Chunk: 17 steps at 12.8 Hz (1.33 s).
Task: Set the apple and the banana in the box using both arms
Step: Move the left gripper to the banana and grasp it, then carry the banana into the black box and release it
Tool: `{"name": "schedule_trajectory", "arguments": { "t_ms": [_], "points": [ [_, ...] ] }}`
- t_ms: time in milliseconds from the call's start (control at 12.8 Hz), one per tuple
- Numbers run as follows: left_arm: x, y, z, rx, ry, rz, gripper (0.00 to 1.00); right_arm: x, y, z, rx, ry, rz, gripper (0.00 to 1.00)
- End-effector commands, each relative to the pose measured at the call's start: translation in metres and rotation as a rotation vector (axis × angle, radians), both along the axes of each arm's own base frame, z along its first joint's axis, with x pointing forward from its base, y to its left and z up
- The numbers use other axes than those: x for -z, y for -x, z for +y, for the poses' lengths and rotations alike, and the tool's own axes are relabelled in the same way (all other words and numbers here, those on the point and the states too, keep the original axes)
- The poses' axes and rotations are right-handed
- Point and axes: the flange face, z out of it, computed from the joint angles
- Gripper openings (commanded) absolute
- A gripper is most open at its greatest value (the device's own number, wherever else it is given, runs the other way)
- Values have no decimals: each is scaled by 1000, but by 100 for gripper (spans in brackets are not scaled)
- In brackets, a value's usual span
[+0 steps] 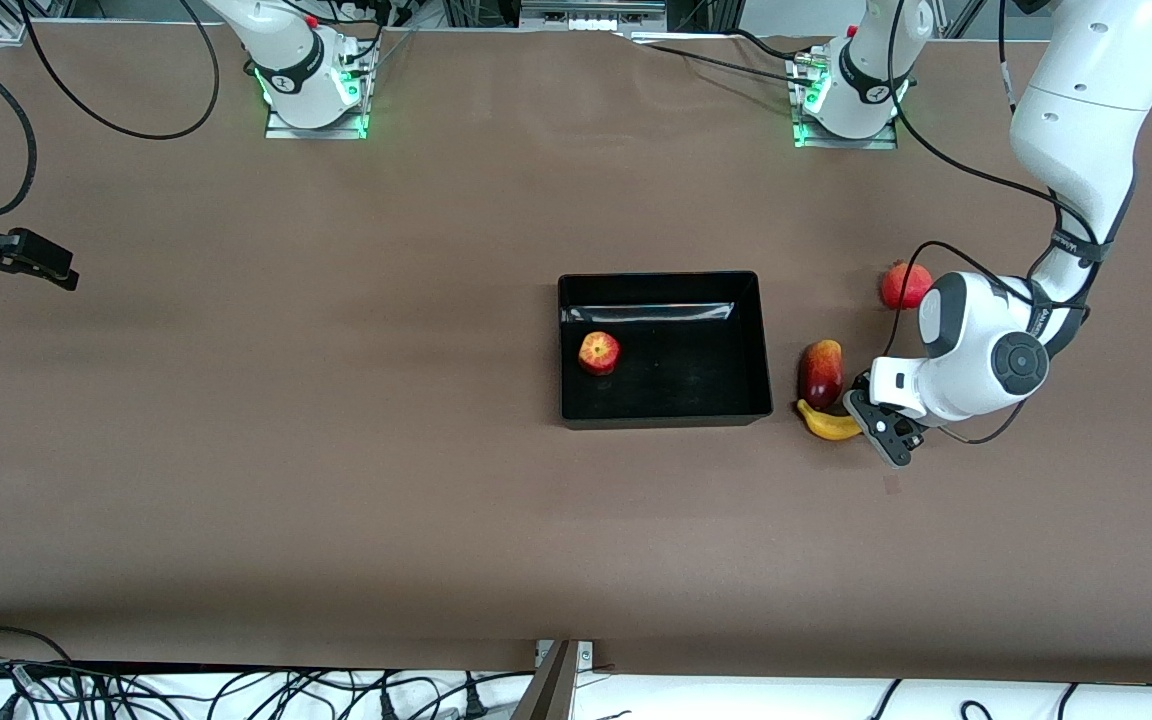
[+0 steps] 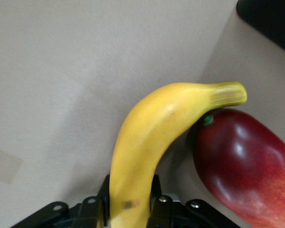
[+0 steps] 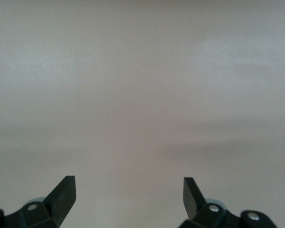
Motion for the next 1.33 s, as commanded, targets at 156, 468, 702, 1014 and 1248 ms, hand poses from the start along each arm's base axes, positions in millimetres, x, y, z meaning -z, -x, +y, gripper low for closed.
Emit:
{"name": "schedule_trajectory", "arguments": {
  "t_ms": [156, 468, 702, 1014, 1248],
  "points": [
    [-94, 4, -51, 16, -24, -33, 0, -5, -1, 0, 6, -2, 0, 100],
    [-159, 43, -158, -206, -37, 42, 0, -5, -1, 4, -3, -1, 0, 100],
    [-161, 76, -233, -346, -59, 74, 0, -8, -1, 9, -11, -1, -5, 100],
    [-119, 89, -263, -375, -81, 102, 0, -11, 4, 21, -33, -3, 23, 100],
    [-92, 84, -265, -380, -64, 100, 0, -10, 4, 23, -32, -5, 32, 100]
  ]
}}
